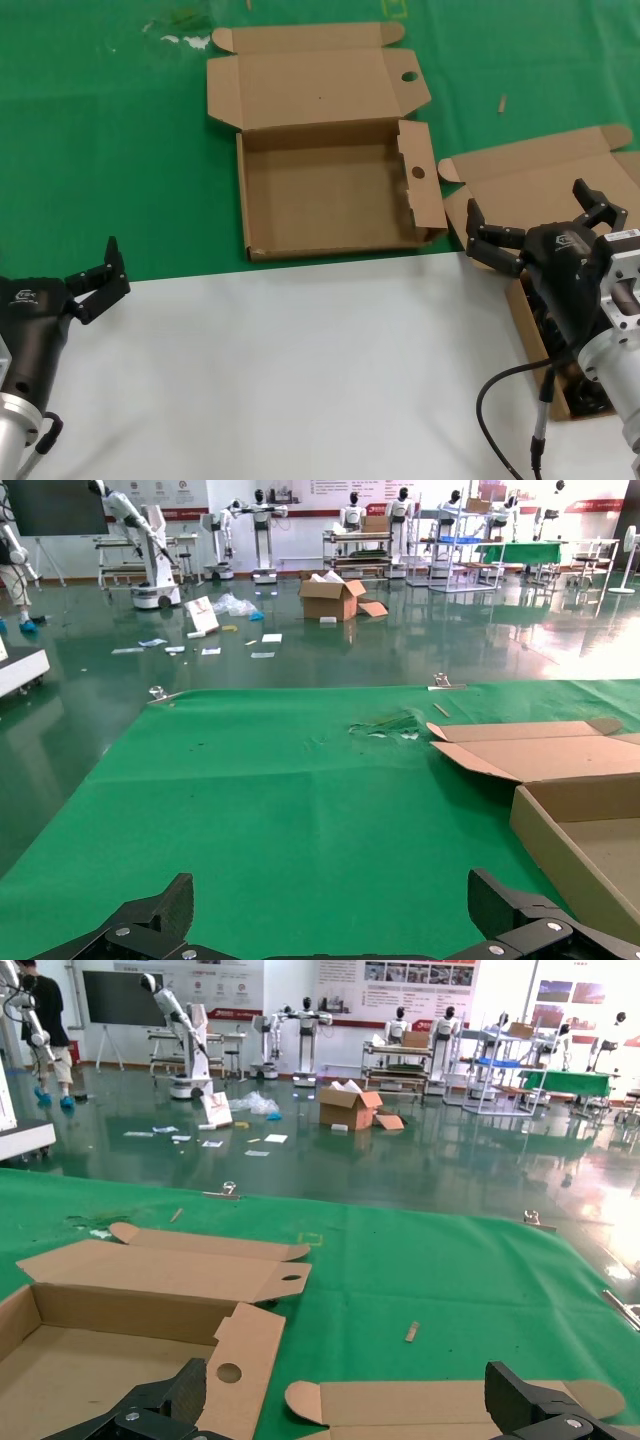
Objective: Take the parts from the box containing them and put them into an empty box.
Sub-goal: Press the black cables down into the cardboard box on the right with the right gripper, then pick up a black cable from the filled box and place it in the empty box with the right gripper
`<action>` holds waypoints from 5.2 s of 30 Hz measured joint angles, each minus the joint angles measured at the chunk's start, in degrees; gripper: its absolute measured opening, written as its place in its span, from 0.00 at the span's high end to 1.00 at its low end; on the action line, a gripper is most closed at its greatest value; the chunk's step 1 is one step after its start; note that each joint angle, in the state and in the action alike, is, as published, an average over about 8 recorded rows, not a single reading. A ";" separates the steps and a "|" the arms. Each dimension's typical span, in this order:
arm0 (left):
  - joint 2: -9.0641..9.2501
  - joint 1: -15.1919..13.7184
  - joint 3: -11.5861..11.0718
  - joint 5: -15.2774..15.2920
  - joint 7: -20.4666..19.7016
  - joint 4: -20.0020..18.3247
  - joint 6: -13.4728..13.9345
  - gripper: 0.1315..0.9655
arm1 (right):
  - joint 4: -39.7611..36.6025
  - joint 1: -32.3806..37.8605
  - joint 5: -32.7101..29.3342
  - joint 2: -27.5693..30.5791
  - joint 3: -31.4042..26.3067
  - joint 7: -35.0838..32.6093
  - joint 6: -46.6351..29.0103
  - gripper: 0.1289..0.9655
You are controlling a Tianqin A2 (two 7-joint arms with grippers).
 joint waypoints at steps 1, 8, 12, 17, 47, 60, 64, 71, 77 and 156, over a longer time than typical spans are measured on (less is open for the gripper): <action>0.00 0.00 0.00 0.00 0.00 0.00 0.00 0.00 | 0.00 0.00 0.00 0.00 0.00 0.00 0.00 0.00; 0.00 0.00 0.00 0.00 0.00 0.00 0.00 0.00 | 0.00 0.00 0.00 0.00 0.00 0.00 0.00 0.00; 0.00 0.00 0.00 0.00 0.00 0.00 0.00 0.00 | 0.00 0.00 0.00 0.00 0.00 0.00 0.00 0.00; 0.00 0.00 0.00 0.00 0.00 0.00 0.00 0.00 | 0.00 0.00 0.00 0.00 0.00 0.00 0.00 0.00; 0.00 0.00 0.00 0.00 0.00 0.00 0.00 0.23 | 6.57 -5.11 -2.34 5.20 1.76 -1.04 -4.92 0.00; 0.00 0.00 0.00 0.00 0.00 0.00 0.00 0.59 | 16.24 -11.58 -18.22 33.76 8.22 19.94 -28.87 0.00; 0.00 0.00 0.00 0.00 0.00 0.00 0.00 0.71 | 15.54 -11.26 -16.87 41.98 8.58 18.55 -35.63 0.00; 0.00 0.00 0.00 0.00 0.00 0.00 0.00 0.84 | 11.46 -1.74 -15.65 49.71 2.39 12.46 -47.47 0.00; 0.00 0.00 0.00 0.00 0.00 0.00 0.00 0.92 | 5.47 11.56 -18.59 49.55 -6.04 5.91 -57.84 0.00; 0.00 0.00 0.00 0.02 -0.02 0.00 0.00 0.99 | -0.21 55.98 -24.73 39.35 -24.78 23.59 -87.18 0.97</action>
